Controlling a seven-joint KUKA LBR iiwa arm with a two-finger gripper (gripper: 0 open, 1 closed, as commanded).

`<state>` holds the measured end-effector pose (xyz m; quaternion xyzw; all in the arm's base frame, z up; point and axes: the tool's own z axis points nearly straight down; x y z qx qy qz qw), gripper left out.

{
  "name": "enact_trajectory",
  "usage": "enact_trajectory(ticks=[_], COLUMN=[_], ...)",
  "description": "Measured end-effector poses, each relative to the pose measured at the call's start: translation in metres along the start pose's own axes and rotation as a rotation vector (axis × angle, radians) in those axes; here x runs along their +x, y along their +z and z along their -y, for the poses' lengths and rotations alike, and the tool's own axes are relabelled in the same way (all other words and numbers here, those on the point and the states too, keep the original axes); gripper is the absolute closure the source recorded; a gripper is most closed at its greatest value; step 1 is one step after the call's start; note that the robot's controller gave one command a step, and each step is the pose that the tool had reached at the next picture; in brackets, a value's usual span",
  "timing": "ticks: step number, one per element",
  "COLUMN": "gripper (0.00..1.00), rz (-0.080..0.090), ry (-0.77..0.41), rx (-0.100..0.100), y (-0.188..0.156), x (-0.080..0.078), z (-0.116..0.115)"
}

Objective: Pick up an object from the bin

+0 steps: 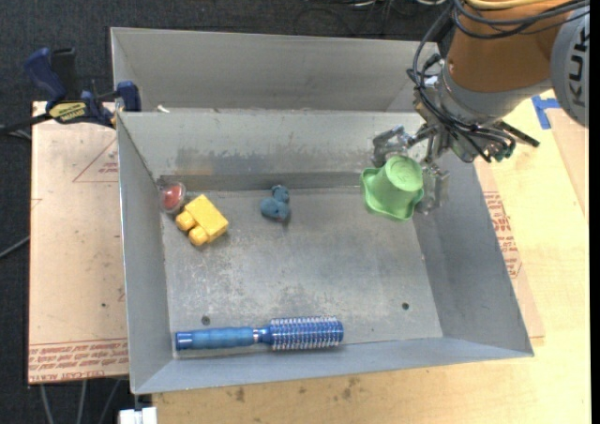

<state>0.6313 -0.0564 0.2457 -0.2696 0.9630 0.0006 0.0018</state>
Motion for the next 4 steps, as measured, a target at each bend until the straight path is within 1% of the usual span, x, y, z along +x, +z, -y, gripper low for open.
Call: enact_trajectory(ticks=[4], gripper=[1.0], rz=[0.0], ry=[0.0], rx=[0.0], y=[0.0], x=[0.0], z=[0.0])
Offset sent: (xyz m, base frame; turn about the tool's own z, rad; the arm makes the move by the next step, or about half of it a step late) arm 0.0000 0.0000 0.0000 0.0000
